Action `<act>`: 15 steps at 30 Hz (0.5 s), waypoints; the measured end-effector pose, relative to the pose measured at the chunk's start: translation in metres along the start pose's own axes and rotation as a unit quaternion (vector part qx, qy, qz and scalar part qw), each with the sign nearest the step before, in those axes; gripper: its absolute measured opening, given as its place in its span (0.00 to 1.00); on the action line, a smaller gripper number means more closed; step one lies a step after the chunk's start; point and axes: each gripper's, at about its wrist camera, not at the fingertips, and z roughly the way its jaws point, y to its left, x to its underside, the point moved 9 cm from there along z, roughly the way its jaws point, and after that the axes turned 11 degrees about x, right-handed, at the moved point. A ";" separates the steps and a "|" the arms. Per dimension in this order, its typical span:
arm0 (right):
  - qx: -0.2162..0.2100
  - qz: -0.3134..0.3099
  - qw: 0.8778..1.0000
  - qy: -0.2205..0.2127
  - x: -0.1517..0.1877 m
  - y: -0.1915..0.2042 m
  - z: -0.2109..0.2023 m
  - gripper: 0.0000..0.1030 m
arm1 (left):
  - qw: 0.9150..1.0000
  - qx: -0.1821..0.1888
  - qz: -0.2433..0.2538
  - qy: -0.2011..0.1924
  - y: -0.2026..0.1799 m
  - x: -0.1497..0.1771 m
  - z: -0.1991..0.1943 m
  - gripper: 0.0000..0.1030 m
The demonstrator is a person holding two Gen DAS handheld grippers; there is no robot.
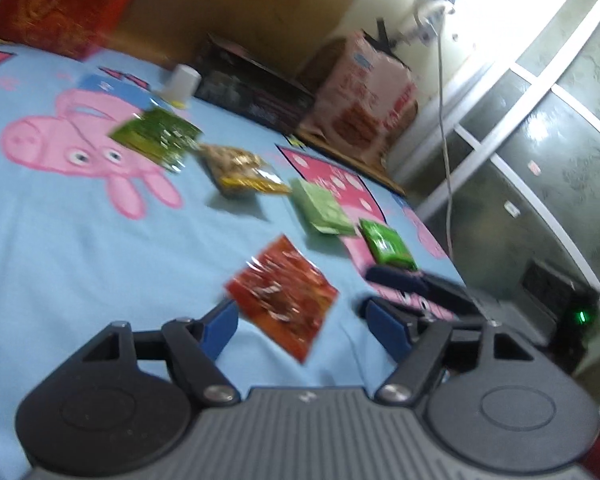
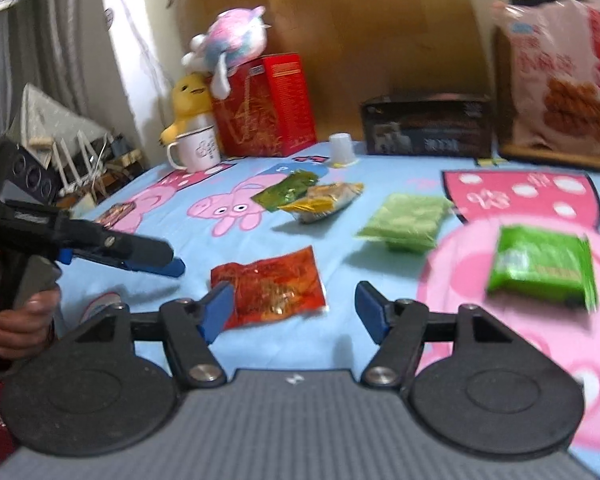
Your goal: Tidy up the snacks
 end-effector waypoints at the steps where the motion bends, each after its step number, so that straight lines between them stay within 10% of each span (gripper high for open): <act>1: -0.004 -0.003 1.000 0.003 -0.002 0.000 0.006 0.67 | 1.000 -0.001 -0.002 0.006 0.000 0.002 0.005 0.64; 12: -0.030 0.022 0.999 0.033 0.016 0.013 0.014 0.49 | 0.998 0.008 -0.057 -0.022 0.022 -0.018 0.016 0.66; 15: -0.020 0.031 0.999 0.027 0.017 0.015 0.012 0.50 | 0.999 0.014 -0.037 -0.021 0.016 -0.026 0.024 0.36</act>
